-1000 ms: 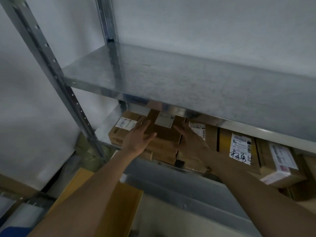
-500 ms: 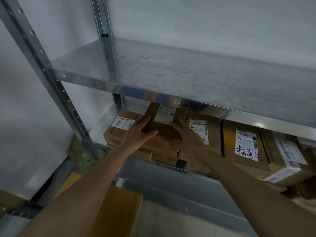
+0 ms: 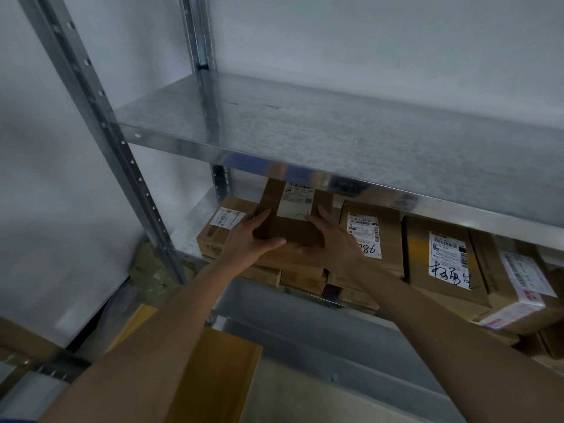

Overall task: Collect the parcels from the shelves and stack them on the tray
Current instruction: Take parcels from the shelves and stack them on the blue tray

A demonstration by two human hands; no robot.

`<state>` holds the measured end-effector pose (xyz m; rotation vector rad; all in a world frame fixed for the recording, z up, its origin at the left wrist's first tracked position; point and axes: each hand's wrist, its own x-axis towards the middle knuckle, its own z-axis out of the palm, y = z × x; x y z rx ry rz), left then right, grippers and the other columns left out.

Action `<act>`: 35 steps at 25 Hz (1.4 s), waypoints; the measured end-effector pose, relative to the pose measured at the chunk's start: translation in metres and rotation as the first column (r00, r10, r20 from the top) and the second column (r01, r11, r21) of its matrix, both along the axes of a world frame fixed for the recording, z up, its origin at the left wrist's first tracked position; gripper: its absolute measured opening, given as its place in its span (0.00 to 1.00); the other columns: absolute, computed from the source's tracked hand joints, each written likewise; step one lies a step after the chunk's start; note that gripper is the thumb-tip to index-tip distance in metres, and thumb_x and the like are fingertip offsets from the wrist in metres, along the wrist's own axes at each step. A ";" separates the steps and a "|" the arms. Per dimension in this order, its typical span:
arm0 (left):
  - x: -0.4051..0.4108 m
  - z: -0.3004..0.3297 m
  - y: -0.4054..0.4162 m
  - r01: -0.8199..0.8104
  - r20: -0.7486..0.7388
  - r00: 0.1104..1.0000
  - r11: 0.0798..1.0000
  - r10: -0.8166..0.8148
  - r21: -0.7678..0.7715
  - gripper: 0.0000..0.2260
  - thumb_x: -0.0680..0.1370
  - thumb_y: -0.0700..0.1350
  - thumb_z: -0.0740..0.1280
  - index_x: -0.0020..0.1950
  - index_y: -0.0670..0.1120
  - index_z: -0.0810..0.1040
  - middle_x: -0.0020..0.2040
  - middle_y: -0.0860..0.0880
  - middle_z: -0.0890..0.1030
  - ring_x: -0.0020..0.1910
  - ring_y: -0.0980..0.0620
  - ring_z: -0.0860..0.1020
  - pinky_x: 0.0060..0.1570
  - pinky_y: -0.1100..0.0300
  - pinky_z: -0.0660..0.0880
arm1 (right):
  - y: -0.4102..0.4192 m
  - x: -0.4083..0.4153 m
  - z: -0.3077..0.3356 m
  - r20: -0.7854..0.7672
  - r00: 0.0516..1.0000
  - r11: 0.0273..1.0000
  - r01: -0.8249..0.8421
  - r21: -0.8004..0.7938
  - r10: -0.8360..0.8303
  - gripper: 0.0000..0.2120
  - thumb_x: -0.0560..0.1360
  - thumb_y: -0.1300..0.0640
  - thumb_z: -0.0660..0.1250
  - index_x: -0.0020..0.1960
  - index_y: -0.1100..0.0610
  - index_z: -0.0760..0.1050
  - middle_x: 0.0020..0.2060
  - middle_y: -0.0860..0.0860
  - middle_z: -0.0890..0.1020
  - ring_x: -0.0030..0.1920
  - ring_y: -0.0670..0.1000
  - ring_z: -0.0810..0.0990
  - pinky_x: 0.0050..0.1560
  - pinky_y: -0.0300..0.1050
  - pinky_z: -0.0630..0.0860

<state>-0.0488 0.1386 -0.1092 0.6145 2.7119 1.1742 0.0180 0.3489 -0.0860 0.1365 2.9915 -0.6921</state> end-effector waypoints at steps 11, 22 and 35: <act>0.074 0.039 -0.087 -0.144 -0.055 0.988 0.989 0.146 0.043 0.36 0.71 0.63 0.72 0.76 0.55 0.66 0.75 0.57 0.63 0.71 0.54 0.66 0.66 0.68 0.62 | -0.071 0.030 0.035 0.014 0.981 0.979 -0.194 -0.056 0.195 0.41 0.75 0.43 0.72 0.80 0.49 0.56 0.81 0.47 0.47 0.79 0.54 0.53 0.76 0.53 0.56; 0.244 0.104 -0.148 -0.518 -0.100 0.850 0.855 0.517 0.020 0.38 0.71 0.62 0.72 0.77 0.53 0.64 0.80 0.52 0.56 0.76 0.50 0.60 0.73 0.54 0.60 | -0.135 0.125 0.093 -0.146 0.846 0.828 -0.533 -0.175 0.513 0.42 0.71 0.41 0.75 0.79 0.44 0.58 0.81 0.45 0.53 0.78 0.52 0.58 0.75 0.59 0.63; 0.485 0.182 -0.246 -0.812 -0.176 0.565 0.581 0.806 0.051 0.34 0.71 0.61 0.73 0.75 0.54 0.68 0.79 0.54 0.59 0.74 0.52 0.65 0.72 0.50 0.67 | -0.263 0.275 0.174 -0.197 0.546 0.522 -0.838 -0.160 0.815 0.42 0.73 0.43 0.74 0.80 0.45 0.56 0.80 0.42 0.51 0.79 0.51 0.56 0.77 0.56 0.56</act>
